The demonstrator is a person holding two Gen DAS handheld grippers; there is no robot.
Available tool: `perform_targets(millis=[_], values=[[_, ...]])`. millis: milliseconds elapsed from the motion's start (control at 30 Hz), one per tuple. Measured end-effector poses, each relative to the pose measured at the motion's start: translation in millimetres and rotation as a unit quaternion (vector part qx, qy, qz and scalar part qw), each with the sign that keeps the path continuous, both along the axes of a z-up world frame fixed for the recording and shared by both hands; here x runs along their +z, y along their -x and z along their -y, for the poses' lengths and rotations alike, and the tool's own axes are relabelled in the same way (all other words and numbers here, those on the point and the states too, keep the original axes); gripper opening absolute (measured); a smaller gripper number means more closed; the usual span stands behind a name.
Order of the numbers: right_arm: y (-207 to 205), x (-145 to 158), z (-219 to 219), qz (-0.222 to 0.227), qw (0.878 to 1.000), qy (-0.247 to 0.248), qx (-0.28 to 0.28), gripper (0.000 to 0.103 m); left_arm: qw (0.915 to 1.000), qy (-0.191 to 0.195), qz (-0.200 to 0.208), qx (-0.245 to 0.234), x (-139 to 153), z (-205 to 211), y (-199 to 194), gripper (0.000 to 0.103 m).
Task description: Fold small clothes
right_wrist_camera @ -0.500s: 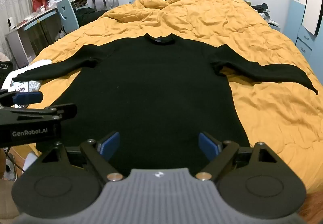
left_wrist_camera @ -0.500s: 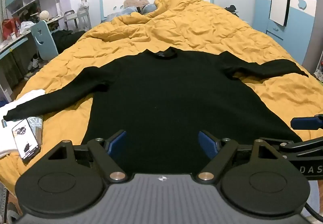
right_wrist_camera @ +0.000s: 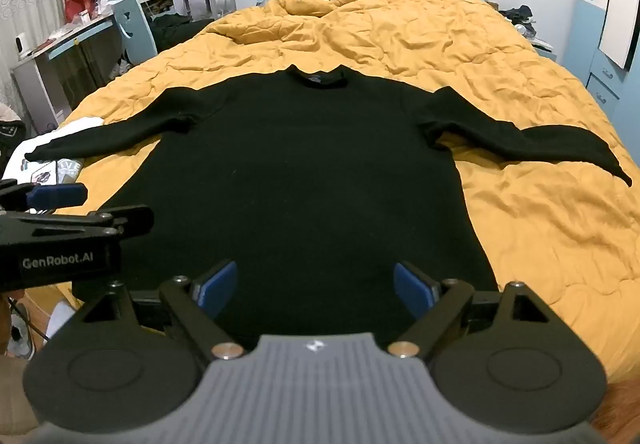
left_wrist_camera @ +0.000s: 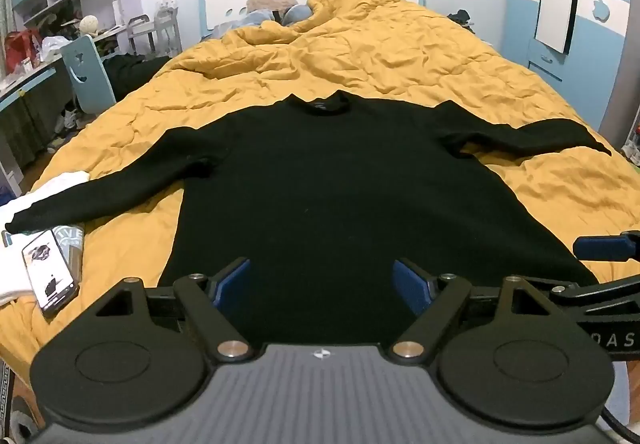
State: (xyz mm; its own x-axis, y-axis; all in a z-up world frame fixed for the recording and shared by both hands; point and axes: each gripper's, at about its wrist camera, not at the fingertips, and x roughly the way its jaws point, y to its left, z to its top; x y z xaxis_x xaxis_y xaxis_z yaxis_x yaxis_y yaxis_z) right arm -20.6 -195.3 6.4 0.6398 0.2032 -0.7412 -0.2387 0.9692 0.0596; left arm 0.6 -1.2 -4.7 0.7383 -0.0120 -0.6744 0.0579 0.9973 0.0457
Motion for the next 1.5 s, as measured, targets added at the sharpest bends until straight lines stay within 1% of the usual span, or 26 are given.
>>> perform_targets(millis=[867, 1133, 1500], values=[[-2.4, -5.8, -1.6, -0.007, 1.0, -0.002, 0.002, 0.082, 1.0, 0.003, -0.003, -0.001, 0.4, -3.2, -2.7, 0.094], [-2.6, -6.9, -1.7, -0.008, 1.0, -0.002, 0.003, 0.082, 1.0, 0.003, -0.004, -0.001, -5.8, -1.1, -0.4, 0.094], [-1.5, -7.9, -5.3, -0.01, 1.0, -0.002, 0.004, 0.082, 1.0, 0.003, -0.005, -0.001, -5.3, -1.2, -0.9, 0.094]])
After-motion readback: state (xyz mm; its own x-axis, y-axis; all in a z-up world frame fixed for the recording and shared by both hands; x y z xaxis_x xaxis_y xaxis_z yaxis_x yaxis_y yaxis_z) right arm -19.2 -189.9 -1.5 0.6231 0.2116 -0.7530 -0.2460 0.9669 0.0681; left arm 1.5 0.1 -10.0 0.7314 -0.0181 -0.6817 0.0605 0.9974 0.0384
